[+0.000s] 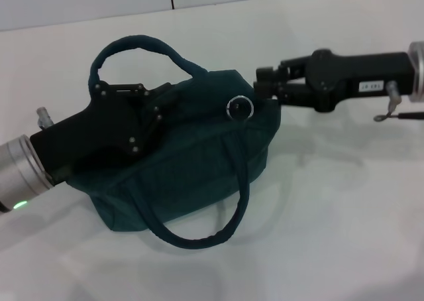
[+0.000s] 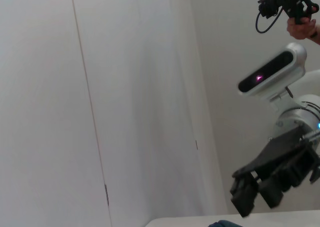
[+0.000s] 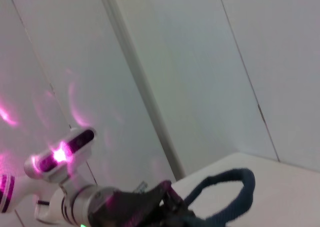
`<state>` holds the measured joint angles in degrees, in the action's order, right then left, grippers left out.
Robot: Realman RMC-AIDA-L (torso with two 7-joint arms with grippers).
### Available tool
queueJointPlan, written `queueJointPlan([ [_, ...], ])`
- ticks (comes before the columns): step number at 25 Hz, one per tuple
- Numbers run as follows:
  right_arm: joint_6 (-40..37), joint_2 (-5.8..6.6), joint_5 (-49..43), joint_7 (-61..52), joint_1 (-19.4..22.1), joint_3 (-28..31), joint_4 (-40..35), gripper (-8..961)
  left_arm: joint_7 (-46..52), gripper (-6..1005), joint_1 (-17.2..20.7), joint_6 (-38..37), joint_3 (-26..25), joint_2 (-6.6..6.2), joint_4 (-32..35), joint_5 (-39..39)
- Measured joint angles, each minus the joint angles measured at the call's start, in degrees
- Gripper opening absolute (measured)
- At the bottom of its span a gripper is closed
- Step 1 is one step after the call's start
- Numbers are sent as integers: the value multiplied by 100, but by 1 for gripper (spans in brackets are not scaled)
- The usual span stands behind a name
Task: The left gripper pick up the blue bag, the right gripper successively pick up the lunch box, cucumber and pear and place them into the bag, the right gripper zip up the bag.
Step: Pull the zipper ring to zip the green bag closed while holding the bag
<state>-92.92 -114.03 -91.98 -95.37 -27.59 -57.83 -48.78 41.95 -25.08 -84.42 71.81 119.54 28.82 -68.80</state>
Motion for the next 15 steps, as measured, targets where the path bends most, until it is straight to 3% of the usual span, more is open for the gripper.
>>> queueJointPlan([
  [5, 50, -96, -264, 14, -55, -16, 74, 294, -19, 59, -7, -25, 99, 7, 0, -1],
  [15, 266, -108, -305, 25, -87, -417, 131, 286, -21, 58, 14, -132, 149, 12, 0, -4],
])
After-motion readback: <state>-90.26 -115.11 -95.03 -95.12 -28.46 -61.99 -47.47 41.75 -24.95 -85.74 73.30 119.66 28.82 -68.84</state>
